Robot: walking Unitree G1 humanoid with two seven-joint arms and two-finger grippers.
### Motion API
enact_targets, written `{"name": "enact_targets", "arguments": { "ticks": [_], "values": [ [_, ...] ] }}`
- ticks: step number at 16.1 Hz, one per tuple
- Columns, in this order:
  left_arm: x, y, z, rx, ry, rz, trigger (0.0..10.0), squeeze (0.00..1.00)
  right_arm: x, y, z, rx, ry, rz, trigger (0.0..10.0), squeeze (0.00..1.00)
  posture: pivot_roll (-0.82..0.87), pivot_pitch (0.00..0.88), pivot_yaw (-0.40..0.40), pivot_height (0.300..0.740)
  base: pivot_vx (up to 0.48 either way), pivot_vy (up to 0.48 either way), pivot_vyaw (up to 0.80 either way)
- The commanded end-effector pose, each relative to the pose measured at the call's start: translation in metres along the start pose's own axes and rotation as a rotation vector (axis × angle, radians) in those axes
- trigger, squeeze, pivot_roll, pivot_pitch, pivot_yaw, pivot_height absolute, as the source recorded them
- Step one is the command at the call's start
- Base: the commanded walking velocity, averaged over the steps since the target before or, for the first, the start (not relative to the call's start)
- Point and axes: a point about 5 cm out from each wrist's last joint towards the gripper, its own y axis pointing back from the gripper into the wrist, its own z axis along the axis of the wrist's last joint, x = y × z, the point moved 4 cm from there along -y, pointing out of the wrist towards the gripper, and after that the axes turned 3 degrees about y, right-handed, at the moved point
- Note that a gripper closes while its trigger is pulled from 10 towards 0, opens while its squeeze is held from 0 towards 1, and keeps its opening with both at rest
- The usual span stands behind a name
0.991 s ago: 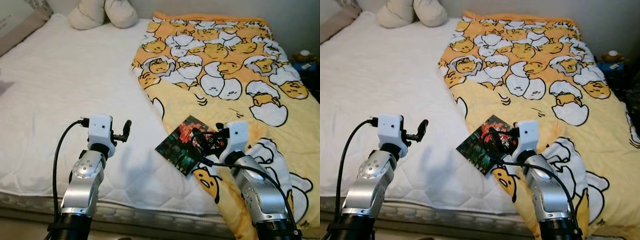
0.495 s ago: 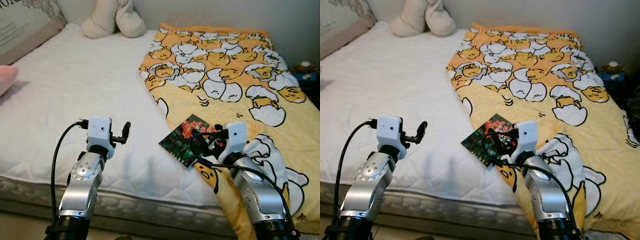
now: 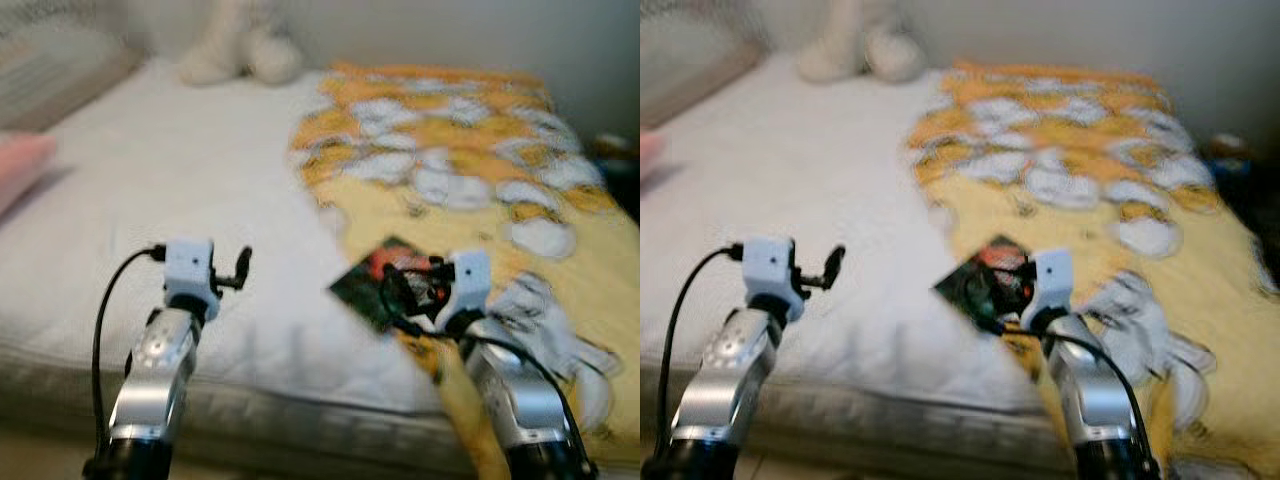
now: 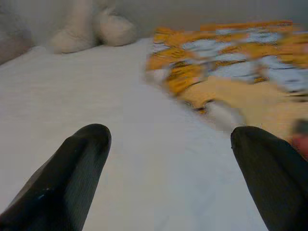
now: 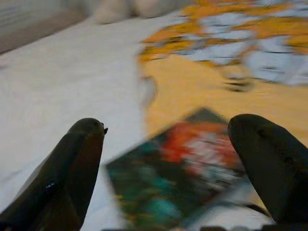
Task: Clean up the room
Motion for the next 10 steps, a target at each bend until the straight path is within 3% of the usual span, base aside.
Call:
{"name": "enact_targets", "arguments": {
  "ticks": [1,4,6,10],
  "values": [
    [-0.0064,-0.0032,0.0081,-0.027,-0.003,-0.026,10.0,0.00,-0.0042,0.0023,-0.0009,0.008,0.010,-0.010,10.0,0.00,-0.03,0.000,0.031,0.740,0.341,0.000,0.00],
    [-0.0054,-0.0032,0.0086,-0.028,-0.004,-0.023,10.0,0.00,-0.0053,0.0016,-0.0008,0.009,0.021,-0.012,10.0,0.00,-0.02,0.000,0.030,0.740,0.344,0.000,0.00],
    [-0.0040,-0.0026,0.0087,-0.029,-0.007,-0.020,10.0,0.00,-0.0058,0.0012,-0.0001,0.009,0.021,-0.009,10.0,0.00,-0.02,0.000,0.030,0.740,0.343,0.000,-0.70],
    [-0.0005,-0.0006,0.0085,-0.033,-0.002,-0.004,10.0,0.00,-0.0044,0.0011,0.0008,0.004,0.028,0.004,10.0,0.00,-0.01,0.000,0.028,0.740,0.246,0.000,0.00]
  ]
}}
